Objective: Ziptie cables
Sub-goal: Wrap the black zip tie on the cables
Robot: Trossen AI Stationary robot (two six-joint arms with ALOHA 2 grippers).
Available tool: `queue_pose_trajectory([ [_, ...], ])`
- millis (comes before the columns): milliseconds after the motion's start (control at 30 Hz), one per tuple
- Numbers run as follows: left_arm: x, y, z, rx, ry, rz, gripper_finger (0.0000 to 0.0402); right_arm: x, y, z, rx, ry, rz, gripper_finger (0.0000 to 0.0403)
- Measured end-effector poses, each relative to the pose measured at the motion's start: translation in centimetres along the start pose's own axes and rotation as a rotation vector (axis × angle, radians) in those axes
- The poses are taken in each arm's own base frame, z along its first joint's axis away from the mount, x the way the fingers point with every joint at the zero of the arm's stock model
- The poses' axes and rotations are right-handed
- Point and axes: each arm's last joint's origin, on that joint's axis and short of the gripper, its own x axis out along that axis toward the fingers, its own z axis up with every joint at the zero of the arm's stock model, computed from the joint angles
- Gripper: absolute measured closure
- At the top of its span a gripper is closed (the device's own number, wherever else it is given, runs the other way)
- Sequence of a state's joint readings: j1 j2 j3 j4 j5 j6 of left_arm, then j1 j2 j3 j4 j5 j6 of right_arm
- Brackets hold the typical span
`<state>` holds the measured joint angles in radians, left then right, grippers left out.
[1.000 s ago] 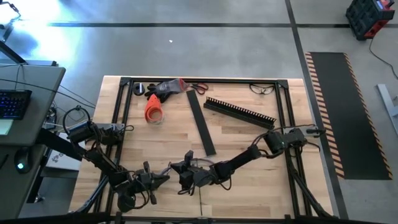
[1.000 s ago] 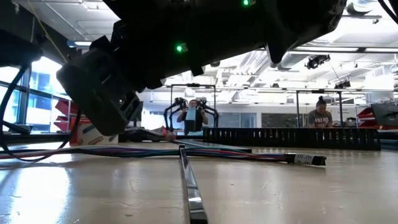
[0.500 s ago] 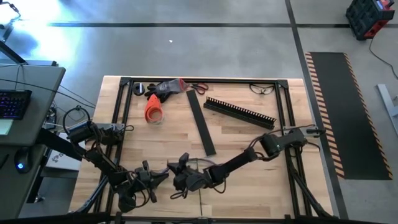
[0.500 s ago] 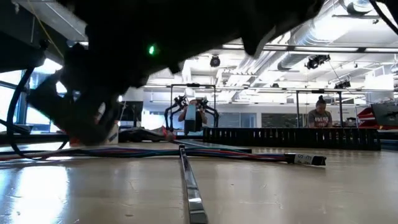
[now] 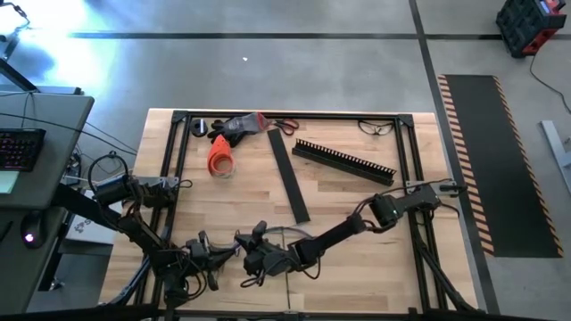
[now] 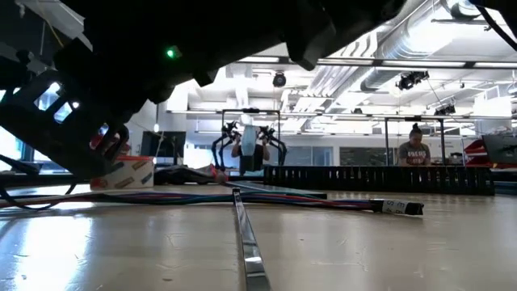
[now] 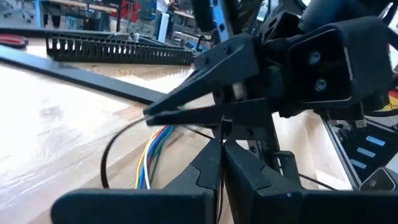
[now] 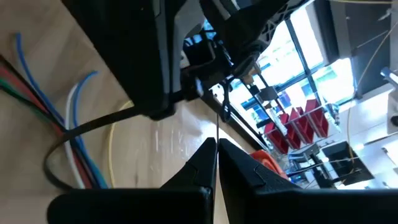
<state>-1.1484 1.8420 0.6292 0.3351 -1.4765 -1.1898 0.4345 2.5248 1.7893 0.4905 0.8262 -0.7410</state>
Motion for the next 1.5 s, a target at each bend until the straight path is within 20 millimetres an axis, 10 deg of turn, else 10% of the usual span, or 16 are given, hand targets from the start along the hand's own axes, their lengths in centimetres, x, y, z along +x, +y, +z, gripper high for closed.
queue_pose_trajectory([
  [1067,-0.8,0.1,-0.2,-0.026,0.012,-0.026,0.0402,-0.2,0.0,0.5,-0.152,-0.047,0.013,0.0403],
  [1267,-1.0,0.1,-0.2,-0.026,0.019,-0.034,0.0402,1.3,-2.9,-0.3,0.048,0.059,-0.058,0.0402],
  [1500,-1.0,0.1,-0.2,-0.025,0.028,-0.038,0.0402,6.5,-8.1,-5.4,0.580,0.106,0.390,0.0342],
])
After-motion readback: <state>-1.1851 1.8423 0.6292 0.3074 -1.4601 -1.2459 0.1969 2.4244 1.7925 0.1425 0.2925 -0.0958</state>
